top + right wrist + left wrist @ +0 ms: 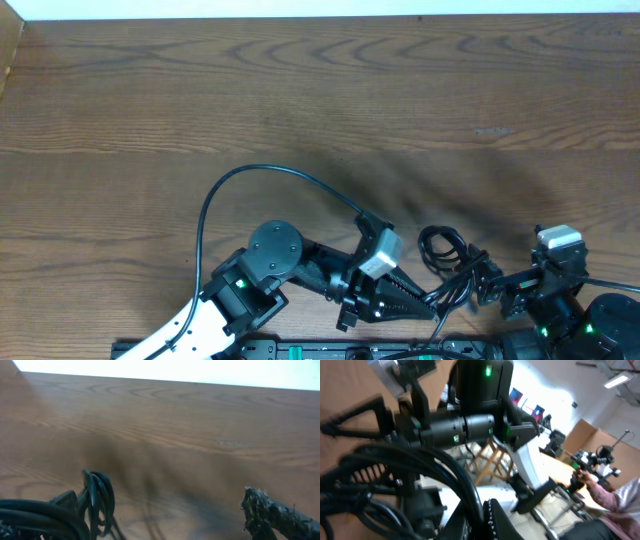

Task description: Untangle cables

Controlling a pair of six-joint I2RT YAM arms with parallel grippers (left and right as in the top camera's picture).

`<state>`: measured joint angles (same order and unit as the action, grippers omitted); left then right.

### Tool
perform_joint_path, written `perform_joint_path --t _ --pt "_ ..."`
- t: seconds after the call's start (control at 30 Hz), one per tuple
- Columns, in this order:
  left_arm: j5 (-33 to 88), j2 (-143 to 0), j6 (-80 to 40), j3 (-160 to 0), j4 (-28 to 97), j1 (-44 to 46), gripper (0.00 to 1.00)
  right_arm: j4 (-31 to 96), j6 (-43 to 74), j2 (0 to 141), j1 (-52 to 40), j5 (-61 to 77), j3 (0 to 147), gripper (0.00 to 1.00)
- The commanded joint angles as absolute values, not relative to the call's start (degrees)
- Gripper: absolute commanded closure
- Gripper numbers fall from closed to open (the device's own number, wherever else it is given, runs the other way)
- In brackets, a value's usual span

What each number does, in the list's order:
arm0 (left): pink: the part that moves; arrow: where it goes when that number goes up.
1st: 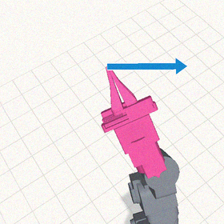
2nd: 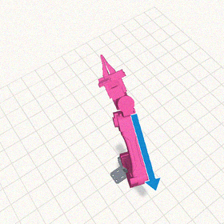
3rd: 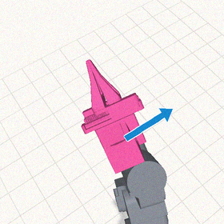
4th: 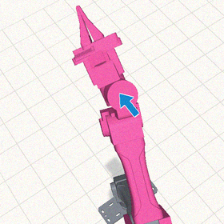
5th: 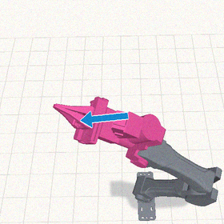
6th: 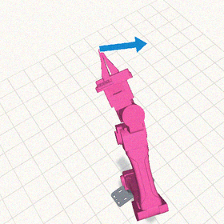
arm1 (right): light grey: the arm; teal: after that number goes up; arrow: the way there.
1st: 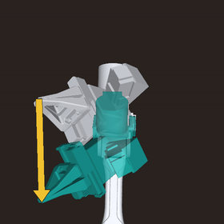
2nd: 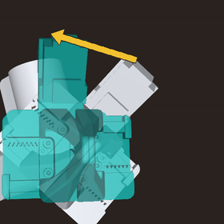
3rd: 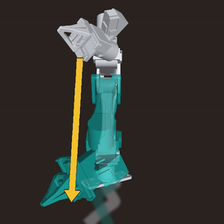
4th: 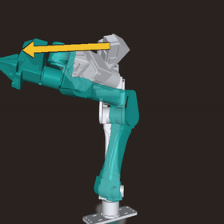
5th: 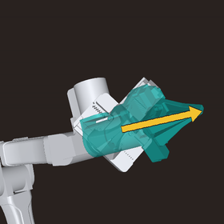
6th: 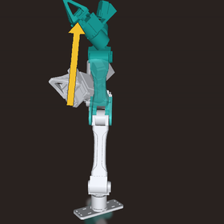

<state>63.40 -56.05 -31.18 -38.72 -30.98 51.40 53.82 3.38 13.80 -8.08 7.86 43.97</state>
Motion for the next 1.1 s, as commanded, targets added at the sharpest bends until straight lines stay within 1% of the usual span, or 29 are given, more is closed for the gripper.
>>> perform_joint_path --t 0.0,0.07,0.23,0.53,0.67,0.87,0.9,0.93,0.97,1.0,1.03,1.07 --pt "70.4 -52.4 -31.1 -41.5 -35.2 50.5 0.93 54.9 5.8 14.2 -7.6 -7.4 43.3 0.01" --pt "69.9 -51.4 -32.3 -41.5 -35.4 49.1 0.93 55.0 5.9 14.2 -7.6 -8.3 43.3 0.01" --pt "69.9 -48.3 -34.7 -41.5 -35.4 44.5 0.93 57.1 11.3 14.2 -7.6 -15.2 43.3 0.01" --pt "69.7 -45.1 -39.7 -41.5 -35.4 35.6 0.92 57.7 12.3 14.2 -7.6 -17.3 43.3 0.01" --pt "70.1 -45.0 -39.8 -41.5 -35.4 33.7 0.93 57.7 12.3 14.2 -7.6 -17.3 43.3 0.01" --pt "70.1 -45.0 -39.8 -41.5 -35.2 33.4 0.92 57.6 12.4 14.2 -7.6 -17.3 43.3 0.01" --pt "70.1 -45.1 -39.8 -41.5 -35.2 33.4 0.93 57.4 12.4 14.2 -7.6 -17.2 43.3 0.04" --pt "70.1 -45.1 -39.8 -41.5 -35.1 33.4 0.92 57.3 12.4 14.2 -7.6 -17.0 43.3 0.13" --pt "70.1 -45.2 -39.8 -41.5 -34.9 33.4 0.93 57.0 12.4 14.2 -7.6 -16.8 43.3 0.35" --pt "70.0 -45.3 -39.7 -41.5 -34.7 33.4 0.93 56.8 12.4 14.2 -7.6 -16.3 43.3 0.65" --pt "70.0 -45.5 -39.7 -41.5 -34.6 33.4 0.92 56.4 12.4 14.2 -7.6 -15.8 43.3 0.87" --pt "69.9 -45.6 -39.8 -41.5 -34.6 33.4 0.93 56.0 12.4 14.2 -7.6 -15.0 43.3 0.99"
